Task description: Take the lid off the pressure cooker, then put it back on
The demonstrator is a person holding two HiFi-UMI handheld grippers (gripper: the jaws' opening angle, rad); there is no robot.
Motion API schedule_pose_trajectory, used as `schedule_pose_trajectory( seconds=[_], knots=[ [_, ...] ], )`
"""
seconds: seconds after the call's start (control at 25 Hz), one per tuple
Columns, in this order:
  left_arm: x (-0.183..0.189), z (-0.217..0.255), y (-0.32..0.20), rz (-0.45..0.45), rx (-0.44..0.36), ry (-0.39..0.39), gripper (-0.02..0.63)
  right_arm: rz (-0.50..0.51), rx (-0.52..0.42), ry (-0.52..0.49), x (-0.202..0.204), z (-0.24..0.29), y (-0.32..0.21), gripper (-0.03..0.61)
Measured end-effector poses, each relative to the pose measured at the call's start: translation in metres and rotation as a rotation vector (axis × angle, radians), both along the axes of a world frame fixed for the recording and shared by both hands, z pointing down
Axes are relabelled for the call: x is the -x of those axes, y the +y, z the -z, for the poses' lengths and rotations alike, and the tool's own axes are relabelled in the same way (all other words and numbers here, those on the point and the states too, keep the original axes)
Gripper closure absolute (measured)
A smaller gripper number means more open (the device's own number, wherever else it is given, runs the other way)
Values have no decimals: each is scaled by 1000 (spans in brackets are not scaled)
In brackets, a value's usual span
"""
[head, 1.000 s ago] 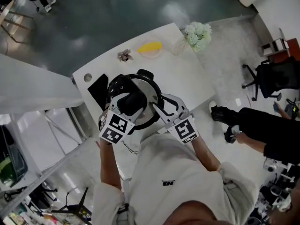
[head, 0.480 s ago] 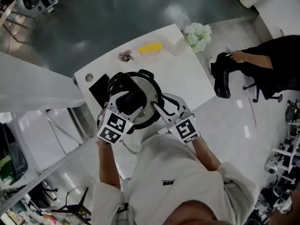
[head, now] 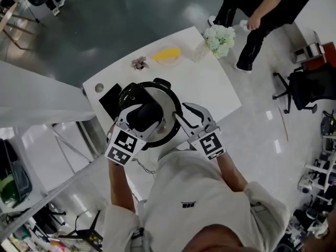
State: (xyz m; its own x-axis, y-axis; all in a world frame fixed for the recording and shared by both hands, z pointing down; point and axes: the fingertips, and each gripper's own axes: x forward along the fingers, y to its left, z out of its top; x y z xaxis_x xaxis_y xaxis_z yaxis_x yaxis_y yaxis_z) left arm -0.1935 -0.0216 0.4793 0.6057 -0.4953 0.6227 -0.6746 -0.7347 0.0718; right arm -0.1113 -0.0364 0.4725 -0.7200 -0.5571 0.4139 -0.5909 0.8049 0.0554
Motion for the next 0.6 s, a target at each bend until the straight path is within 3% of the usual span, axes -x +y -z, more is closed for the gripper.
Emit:
schedule_pose_trajectory(
  seconds=[0.6],
  knots=[
    [-24, 22, -18, 51, -37, -8, 328, -17, -25, -34, -35, 13, -18, 440]
  ],
)
